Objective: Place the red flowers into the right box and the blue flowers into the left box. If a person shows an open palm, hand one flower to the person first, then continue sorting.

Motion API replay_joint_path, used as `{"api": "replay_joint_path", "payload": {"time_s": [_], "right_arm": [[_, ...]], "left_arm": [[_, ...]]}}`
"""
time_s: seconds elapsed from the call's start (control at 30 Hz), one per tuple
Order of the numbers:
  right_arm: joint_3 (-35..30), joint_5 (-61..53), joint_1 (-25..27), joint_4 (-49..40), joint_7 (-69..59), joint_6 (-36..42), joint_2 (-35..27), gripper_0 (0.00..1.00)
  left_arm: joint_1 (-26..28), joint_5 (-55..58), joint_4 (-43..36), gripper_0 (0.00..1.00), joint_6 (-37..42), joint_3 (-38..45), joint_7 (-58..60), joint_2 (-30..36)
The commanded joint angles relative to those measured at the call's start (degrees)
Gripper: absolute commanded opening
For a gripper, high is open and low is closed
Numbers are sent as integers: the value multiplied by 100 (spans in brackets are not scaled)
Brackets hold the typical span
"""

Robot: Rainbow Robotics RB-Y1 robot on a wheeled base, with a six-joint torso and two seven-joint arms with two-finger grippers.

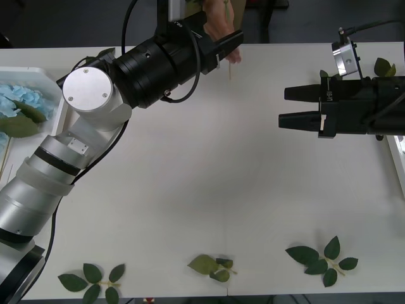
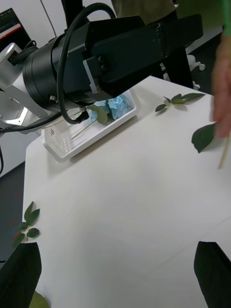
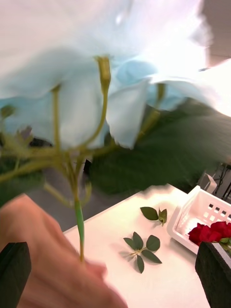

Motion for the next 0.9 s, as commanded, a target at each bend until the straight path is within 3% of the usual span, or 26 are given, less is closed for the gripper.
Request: {"api": "replay_joint_path", "payload": {"time_s": [0.03, 0.17, 0.37, 0.67, 0.8, 0.9], "right_arm": [[-69, -79, 219, -38, 245, -2, 423, 92], [-69, -79, 281, -38, 342, -2, 704, 92], [-69, 141, 281, -38, 404, -11, 1011, 93], [-78, 105, 325, -38, 448, -20, 1011, 92], [-78, 105, 333, -38, 448, -29, 1011, 92], [-78, 105, 333, -38, 448, -29, 1011, 92]], "left_arm": [[-256, 71, -68, 100, -29, -31, -248, 19], [-256, 71, -68, 100, 23, -31, -248, 19], [-89, 721, -59, 100, 867, 40, -248, 502], [491, 405, 73, 100, 4014, 1173, -248, 1495], [483, -17, 521, 100, 5710, 1929, -248, 1610], [474, -351, 653, 100, 6439, 2246, -248, 1786]]}}
